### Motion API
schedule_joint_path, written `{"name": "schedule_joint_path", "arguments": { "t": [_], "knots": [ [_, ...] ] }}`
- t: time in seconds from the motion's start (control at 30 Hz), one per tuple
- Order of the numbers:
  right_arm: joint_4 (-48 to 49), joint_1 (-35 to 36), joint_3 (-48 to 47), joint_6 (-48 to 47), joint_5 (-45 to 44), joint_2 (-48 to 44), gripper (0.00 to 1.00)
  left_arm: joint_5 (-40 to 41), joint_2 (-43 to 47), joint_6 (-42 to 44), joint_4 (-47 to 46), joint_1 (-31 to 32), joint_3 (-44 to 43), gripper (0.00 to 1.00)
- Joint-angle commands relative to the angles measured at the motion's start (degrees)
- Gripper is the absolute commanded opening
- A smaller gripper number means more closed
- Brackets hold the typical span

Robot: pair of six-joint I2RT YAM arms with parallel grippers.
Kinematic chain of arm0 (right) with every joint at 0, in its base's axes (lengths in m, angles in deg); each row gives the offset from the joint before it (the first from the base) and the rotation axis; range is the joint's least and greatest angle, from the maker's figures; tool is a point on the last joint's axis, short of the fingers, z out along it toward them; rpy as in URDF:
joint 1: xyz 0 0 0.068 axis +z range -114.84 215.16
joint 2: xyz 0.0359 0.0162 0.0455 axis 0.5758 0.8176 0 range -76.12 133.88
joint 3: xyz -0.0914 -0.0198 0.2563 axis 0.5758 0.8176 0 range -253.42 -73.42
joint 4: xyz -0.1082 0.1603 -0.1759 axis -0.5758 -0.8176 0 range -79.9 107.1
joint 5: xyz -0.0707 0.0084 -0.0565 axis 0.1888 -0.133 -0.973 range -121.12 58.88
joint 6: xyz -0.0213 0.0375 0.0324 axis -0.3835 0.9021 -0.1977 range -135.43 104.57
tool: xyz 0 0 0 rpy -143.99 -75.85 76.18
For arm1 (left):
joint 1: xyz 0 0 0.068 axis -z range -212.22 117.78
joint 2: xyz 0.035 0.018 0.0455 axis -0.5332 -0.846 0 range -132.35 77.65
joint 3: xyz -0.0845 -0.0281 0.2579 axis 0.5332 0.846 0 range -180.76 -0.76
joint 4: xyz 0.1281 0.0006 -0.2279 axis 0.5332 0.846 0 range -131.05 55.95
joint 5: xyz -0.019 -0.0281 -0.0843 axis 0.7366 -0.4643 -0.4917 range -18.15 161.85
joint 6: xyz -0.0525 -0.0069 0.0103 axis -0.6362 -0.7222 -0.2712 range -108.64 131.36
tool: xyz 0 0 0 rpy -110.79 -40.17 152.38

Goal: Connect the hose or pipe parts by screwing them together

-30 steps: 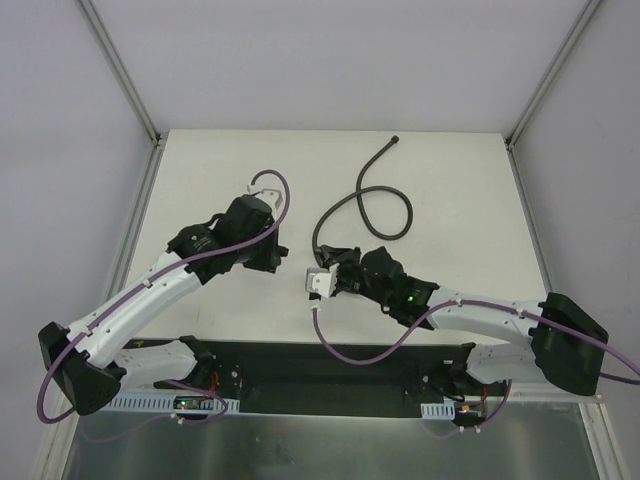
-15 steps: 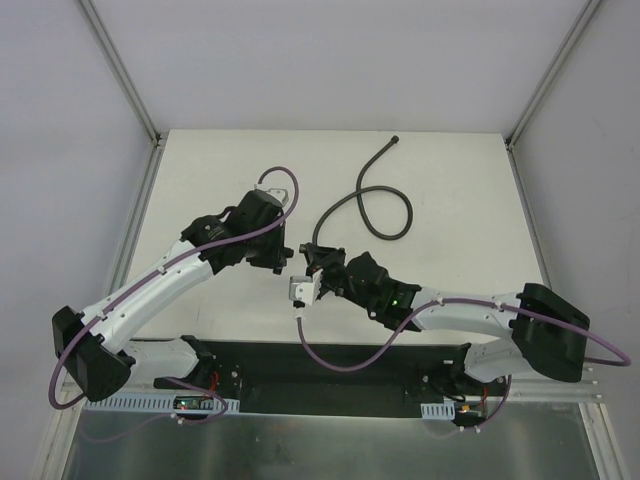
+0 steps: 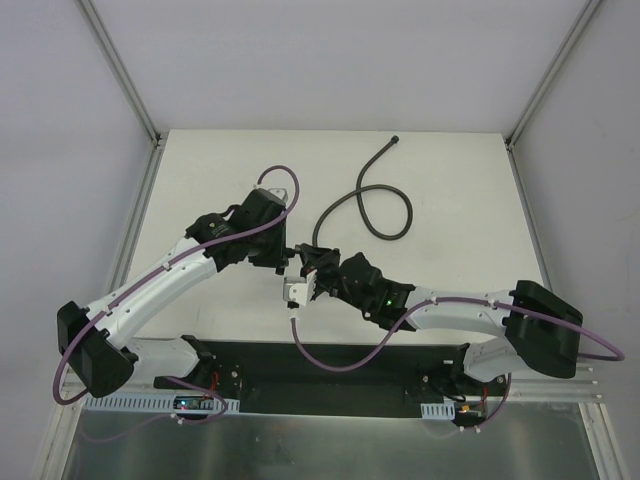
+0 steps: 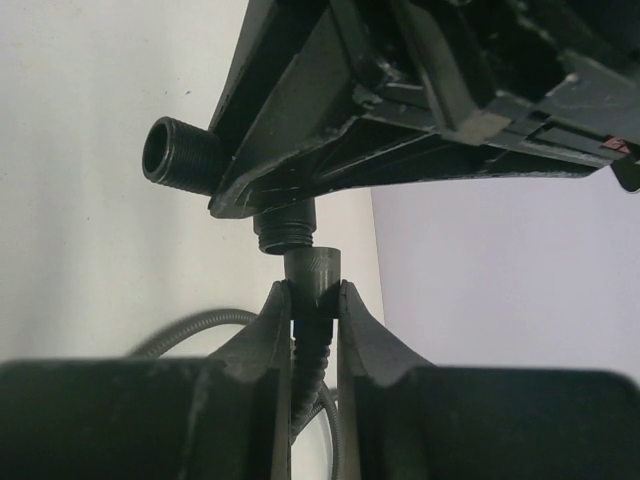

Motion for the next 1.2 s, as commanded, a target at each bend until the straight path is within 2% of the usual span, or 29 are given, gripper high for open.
{"name": "schedule_joint_path", "arguments": {
  "t": [0.0,1.17],
  "knots": [
    [2.6,0.4,-2.4,0.6,-1.2,0.3,0.00,-0.3,0.4,-1.5,-0.2,0.4,-2.7,0.00],
    [1.1,0.5,0.0,3.4,2.3,-0.5,0.00,1.0,-0.3,-1.7,-0.2,0.3,-2.4,0.00]
  ]
}}
